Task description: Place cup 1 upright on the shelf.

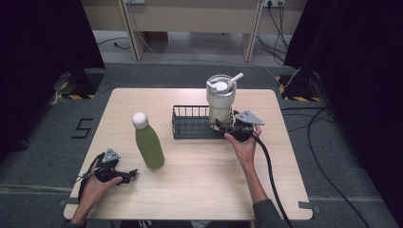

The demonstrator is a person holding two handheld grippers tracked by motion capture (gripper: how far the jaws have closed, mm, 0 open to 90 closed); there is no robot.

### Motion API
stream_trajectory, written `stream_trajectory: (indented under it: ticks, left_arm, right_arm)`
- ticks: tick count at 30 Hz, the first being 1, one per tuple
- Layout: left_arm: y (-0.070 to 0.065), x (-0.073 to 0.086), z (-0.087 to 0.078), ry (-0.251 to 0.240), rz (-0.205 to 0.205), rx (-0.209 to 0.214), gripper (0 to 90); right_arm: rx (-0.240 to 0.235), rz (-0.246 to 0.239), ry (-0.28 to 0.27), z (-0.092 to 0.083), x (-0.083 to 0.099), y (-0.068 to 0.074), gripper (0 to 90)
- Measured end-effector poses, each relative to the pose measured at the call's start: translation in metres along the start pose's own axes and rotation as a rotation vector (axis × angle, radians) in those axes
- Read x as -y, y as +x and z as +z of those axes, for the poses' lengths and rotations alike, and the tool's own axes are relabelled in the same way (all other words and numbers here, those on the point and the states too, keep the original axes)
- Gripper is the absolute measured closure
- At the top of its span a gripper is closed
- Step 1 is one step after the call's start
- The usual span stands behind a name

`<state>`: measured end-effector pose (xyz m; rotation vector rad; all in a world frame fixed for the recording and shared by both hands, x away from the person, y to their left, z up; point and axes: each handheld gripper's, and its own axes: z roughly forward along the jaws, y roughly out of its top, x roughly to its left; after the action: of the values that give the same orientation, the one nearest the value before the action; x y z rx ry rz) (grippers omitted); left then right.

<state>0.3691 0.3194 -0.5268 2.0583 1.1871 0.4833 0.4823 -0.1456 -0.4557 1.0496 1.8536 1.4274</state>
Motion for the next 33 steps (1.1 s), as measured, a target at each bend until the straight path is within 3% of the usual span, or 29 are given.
stream_trajectory:
  ticks: [9, 15, 22, 33]
  left_arm:
    - [0.000, 0.000, 0.000, -0.001, 0.002, -0.001, 0.0]
    - [0.000, 0.000, 0.000, 0.000, 0.002, -0.001, 0.0]
    - [0.000, 0.000, 0.000, 0.000, 0.003, 0.000, 0.0]
    - [0.000, 0.000, 0.000, 0.000, 0.004, 0.001, 0.0]
  right_arm:
    - [-0.020, -0.004, -0.008, -0.020, 0.008, 0.007, 14.7]
    - [-0.032, -0.045, 0.006, -0.035, 0.014, 0.014, 14.8]
    - [-0.055, -0.058, 0.021, -0.052, 0.025, 0.018, 14.8]
    - [-0.064, -0.043, 0.042, -0.074, 0.042, 0.017, 14.8]
